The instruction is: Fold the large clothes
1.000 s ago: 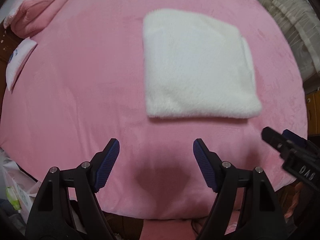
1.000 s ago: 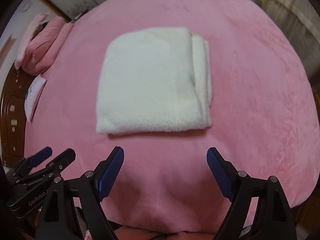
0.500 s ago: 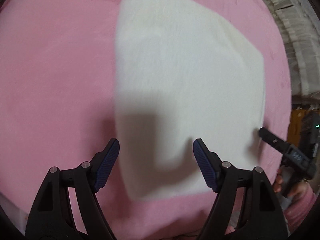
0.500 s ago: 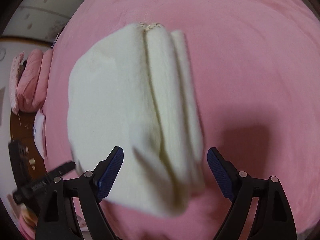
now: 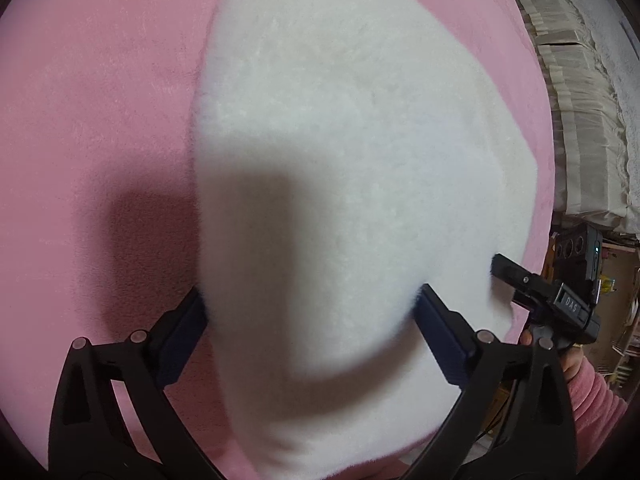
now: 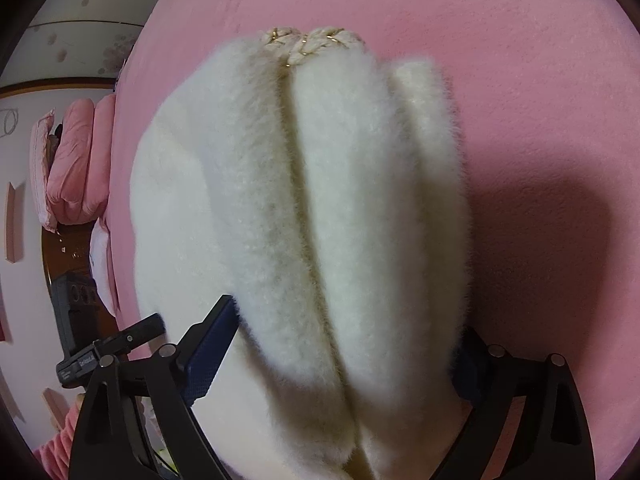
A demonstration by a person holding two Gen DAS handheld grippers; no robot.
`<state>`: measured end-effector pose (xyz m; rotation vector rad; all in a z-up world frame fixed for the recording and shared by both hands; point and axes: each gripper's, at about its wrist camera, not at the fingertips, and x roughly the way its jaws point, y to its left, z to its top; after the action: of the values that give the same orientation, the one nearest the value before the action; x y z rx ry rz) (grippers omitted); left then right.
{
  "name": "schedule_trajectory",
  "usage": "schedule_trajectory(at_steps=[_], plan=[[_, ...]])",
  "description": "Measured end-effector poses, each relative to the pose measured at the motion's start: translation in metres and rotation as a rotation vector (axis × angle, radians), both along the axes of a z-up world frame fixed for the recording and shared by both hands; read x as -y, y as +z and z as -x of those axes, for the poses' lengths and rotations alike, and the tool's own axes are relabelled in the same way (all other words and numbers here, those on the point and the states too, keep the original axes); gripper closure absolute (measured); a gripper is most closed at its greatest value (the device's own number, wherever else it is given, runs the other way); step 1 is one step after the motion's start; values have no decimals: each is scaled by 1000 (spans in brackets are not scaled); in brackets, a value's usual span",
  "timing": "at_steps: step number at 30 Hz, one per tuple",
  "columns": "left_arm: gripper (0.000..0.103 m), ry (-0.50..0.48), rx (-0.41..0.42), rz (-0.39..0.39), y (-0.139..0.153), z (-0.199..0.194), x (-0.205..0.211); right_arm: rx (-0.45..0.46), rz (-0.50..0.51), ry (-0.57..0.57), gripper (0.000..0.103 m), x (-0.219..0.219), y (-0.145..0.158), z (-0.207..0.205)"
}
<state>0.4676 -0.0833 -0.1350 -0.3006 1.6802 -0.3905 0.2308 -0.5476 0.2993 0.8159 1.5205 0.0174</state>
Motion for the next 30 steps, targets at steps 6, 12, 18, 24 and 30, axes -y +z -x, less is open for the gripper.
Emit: schedule_trajectory(at_steps=[6, 12, 18, 24, 30], plan=[[16, 10, 8, -56, 6, 18, 8, 36, 22, 21, 45, -16, 14, 5], [44, -29, 150, -222, 52, 48, 31, 77, 1, 40, 64, -25, 36, 15], [60, -43, 208, -266, 88, 89, 41, 117, 42, 115, 67, -46, 70, 32], [65, -12, 208, -245, 124, 168, 37, 117, 66, 118, 69, -63, 106, 83], [68, 11, 161, -223, 140, 253, 32, 92, 31, 124, 69, -68, 122, 162]])
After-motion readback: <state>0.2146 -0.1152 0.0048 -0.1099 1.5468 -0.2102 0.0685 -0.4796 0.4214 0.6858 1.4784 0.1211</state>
